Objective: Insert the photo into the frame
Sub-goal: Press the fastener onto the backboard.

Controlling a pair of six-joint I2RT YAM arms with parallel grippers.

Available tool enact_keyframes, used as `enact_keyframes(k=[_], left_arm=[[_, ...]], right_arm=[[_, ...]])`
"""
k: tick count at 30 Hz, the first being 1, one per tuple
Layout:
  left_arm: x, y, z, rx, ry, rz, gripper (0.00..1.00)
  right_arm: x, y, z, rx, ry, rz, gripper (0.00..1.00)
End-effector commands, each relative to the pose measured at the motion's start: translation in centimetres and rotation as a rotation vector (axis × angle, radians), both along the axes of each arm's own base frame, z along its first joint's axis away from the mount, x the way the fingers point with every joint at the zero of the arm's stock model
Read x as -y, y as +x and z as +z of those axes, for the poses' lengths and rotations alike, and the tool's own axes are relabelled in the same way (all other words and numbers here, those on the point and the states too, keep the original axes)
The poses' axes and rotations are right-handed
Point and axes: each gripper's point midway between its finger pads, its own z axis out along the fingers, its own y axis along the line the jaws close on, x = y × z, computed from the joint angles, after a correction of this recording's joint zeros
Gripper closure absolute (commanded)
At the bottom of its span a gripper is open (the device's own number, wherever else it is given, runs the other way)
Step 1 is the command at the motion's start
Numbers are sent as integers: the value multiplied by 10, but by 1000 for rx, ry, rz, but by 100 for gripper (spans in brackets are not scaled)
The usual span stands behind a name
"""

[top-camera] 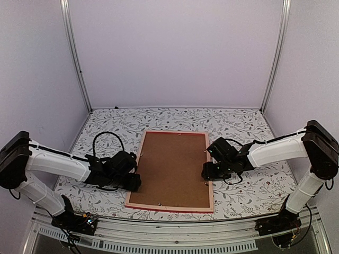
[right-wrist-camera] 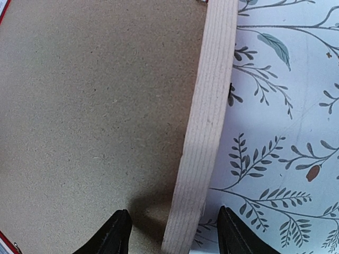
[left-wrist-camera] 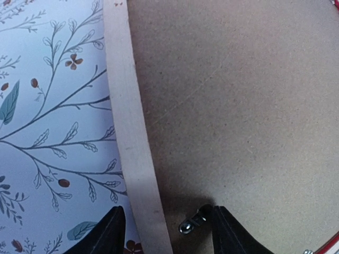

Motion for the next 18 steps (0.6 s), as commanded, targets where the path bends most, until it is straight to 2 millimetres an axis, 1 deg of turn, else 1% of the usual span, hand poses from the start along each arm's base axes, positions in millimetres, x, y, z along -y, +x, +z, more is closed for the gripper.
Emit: enact_keyframes(k=[1, 4, 10, 13, 18], left_arm=[[-25, -10, -28, -55, 121, 39, 46], [-27, -10, -31, -67, 121, 56, 52], [-33, -19, -38, -112, 102, 90, 60], [-37, -22, -41, -123, 78, 106, 62], [-38, -22, -42, -130, 77, 114, 66]], right_arm=[[4, -3, -3, -11, 5, -12, 41], [5, -4, -4, -15, 6, -12, 41], [5, -4, -5, -17, 8, -13, 41], [4, -4, -6, -17, 11, -11, 41], [0, -2, -5, -16, 10, 0, 41]])
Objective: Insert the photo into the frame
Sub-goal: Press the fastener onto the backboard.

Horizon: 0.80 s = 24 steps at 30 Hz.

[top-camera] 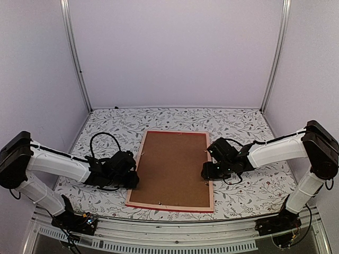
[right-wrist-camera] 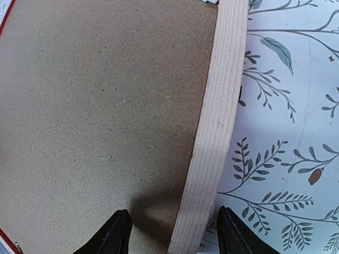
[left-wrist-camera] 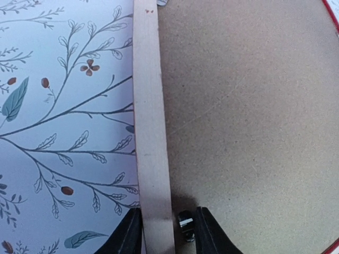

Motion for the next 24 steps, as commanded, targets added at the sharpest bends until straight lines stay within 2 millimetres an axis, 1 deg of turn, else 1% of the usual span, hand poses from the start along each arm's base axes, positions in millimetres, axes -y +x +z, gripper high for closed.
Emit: enact_keyframes(k=[1, 8, 11, 13, 16, 18, 21, 24], left_arm=[[-39, -31, -41, -154, 147, 5, 67], [-42, -34, -46, -179, 133, 13, 71], [-43, -35, -47, -187, 124, 16, 70], [-43, -34, -46, -188, 116, 26, 63], [-39, -31, -40, -180, 85, 36, 46], [-37, -28, -37, -175, 62, 43, 36], [-39, -25, -35, -175, 41, 58, 31], [-38, -22, -31, -168, 15, 64, 31]], right_arm=[[2, -3, -5, -26, -6, 3, 41], [0, -2, -3, -24, -5, 8, 41], [-1, -1, -3, -26, -5, 10, 41], [-2, -1, -3, -24, -5, 14, 41], [-2, -1, -3, -24, -6, 15, 41], [-2, -1, -4, -26, -7, 17, 41], [-1, -2, -6, -31, -6, 16, 41], [0, -4, -8, -36, -5, 13, 41]])
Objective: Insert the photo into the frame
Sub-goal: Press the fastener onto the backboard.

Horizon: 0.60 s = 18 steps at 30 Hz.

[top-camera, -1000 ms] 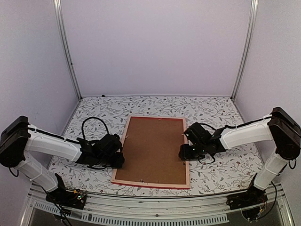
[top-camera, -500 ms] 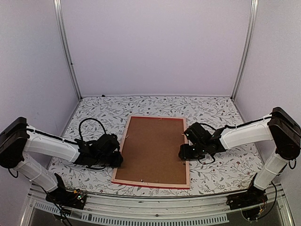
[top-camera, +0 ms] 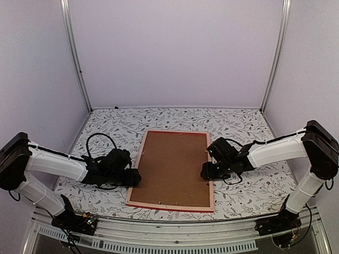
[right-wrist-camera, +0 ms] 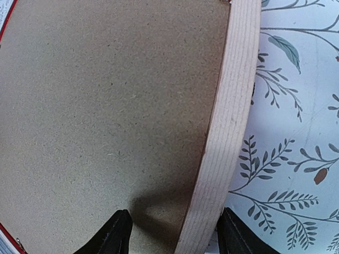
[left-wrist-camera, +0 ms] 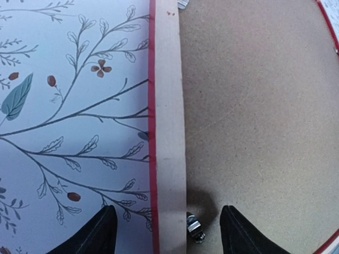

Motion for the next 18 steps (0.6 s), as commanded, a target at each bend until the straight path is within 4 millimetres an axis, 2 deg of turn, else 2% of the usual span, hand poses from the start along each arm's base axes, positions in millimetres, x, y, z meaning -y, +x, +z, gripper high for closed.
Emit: enact_keyframes(k=[1, 18], left_arm=[[-34, -27, -32, -144, 91, 17, 32], [-53, -36, -50, -179, 134, 44, 52]], right_arm=[[3, -2, -9, -27, -13, -4, 41], [3, -4, -10, -33, -10, -4, 41]])
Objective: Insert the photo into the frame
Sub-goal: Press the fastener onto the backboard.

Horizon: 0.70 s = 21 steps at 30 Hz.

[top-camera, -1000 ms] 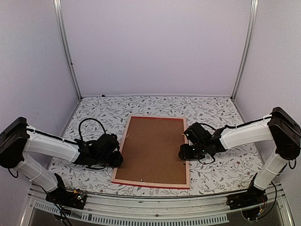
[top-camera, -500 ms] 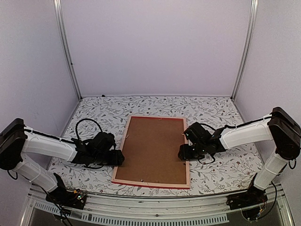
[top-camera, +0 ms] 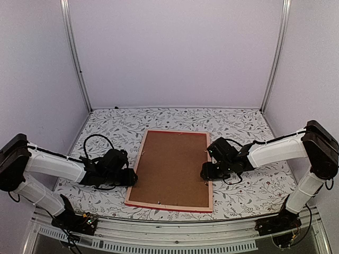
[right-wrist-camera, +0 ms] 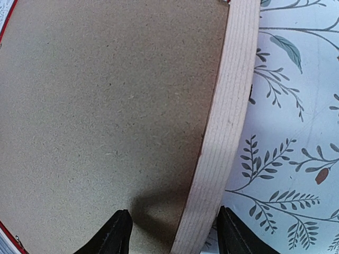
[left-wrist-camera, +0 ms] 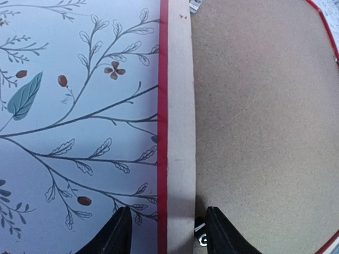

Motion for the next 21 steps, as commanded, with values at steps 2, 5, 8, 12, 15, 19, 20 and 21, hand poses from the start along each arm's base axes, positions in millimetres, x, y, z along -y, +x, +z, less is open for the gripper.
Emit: enact_keyframes(k=[2, 5, 8, 12, 15, 19, 20, 21], left_arm=[[-47, -42, -50, -196, 170, 18, 54], [-56, -51, -59, -221, 185, 29, 58], [-61, -59, -65, -245, 181, 39, 62], [-65, -62, -64, -243, 177, 55, 67], [-66, -59, -60, -229, 180, 62, 70], [-64, -55, -53, -213, 189, 59, 79], [-62, -52, -50, -204, 188, 57, 81], [-61, -49, -47, -195, 188, 57, 88]], right_arm=[[4, -4, -10, -31, -16, -5, 41], [4, -5, -11, -34, -17, -4, 42], [4, -5, -11, -34, -17, -5, 42], [3, -4, -10, -32, -15, -5, 42], [3, -4, -11, -33, -17, -4, 42], [3, -4, -11, -34, -16, -3, 42], [3, -4, -11, -34, -16, -2, 42], [3, -4, -11, -35, -16, -3, 42]])
